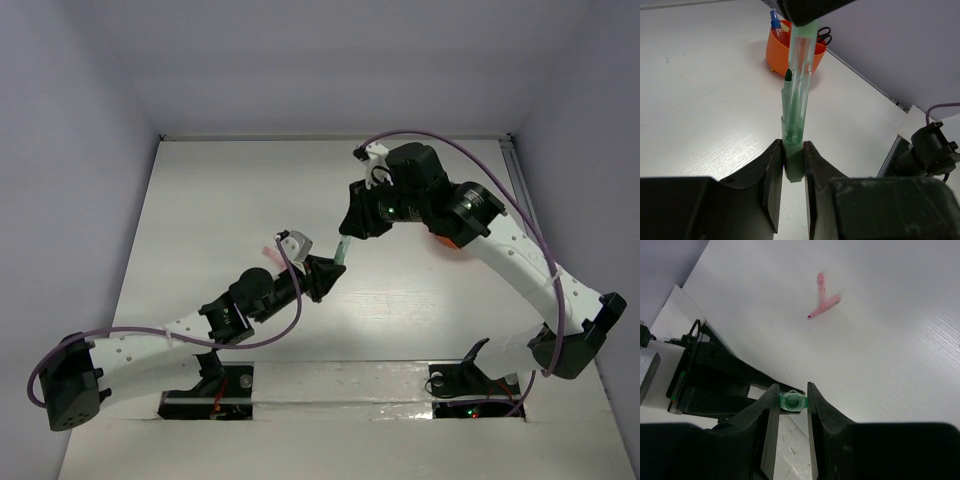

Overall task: Sort the stationery into containers
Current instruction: Close the pen cap on the pen, then place the pen in the storage box.

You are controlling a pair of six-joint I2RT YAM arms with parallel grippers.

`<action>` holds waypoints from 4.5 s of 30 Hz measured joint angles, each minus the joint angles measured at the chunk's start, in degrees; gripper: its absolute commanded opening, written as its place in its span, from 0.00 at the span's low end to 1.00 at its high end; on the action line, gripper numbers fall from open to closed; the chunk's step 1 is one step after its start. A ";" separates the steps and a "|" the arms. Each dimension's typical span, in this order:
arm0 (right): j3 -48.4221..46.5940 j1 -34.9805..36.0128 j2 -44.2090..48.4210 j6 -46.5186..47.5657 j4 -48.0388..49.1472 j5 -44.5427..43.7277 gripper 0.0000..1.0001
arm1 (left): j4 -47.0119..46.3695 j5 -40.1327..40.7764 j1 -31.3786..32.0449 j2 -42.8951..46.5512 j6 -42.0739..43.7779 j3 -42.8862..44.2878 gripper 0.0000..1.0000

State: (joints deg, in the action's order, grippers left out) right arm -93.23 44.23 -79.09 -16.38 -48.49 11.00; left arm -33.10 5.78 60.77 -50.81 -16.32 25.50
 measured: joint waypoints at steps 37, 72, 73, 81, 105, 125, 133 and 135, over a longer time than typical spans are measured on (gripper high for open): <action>18.51 1.62 5.22 -5.09 17.66 2.91 0.00 | 6.62 3.45 1.05 0.15 -1.40 2.32 0.00; 45.35 7.37 11.85 -16.72 51.06 -9.27 0.00 | 31.39 2.97 -1.46 -4.83 1.36 13.33 0.00; 45.16 7.50 11.96 -16.76 50.71 -9.84 0.00 | 31.36 2.64 -1.60 -5.03 1.05 13.33 0.07; 38.62 4.79 10.32 -15.56 44.19 -11.45 0.00 | 17.33 0.44 -1.99 -3.45 -4.39 10.73 0.47; 37.24 -33.68 16.55 -8.61 40.81 -27.78 0.00 | 8.90 1.99 -0.39 7.37 -3.78 0.85 0.99; 56.68 -33.70 17.77 -3.98 59.98 -55.43 0.00 | 7.87 8.20 -0.37 10.51 -2.01 -4.50 0.99; 59.17 -34.05 14.88 -0.92 71.97 -57.37 0.00 | 7.58 8.20 -0.37 8.68 -2.01 -4.50 0.99; 60.52 -34.12 14.21 -0.66 74.20 -57.53 0.00 | 7.54 8.22 -0.39 8.24 -2.01 -4.50 0.99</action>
State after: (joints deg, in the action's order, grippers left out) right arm -32.71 10.11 -64.88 -17.04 25.71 -46.52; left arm -25.56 14.00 60.38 -42.57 -18.33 20.99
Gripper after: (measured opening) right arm 0.306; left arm 0.989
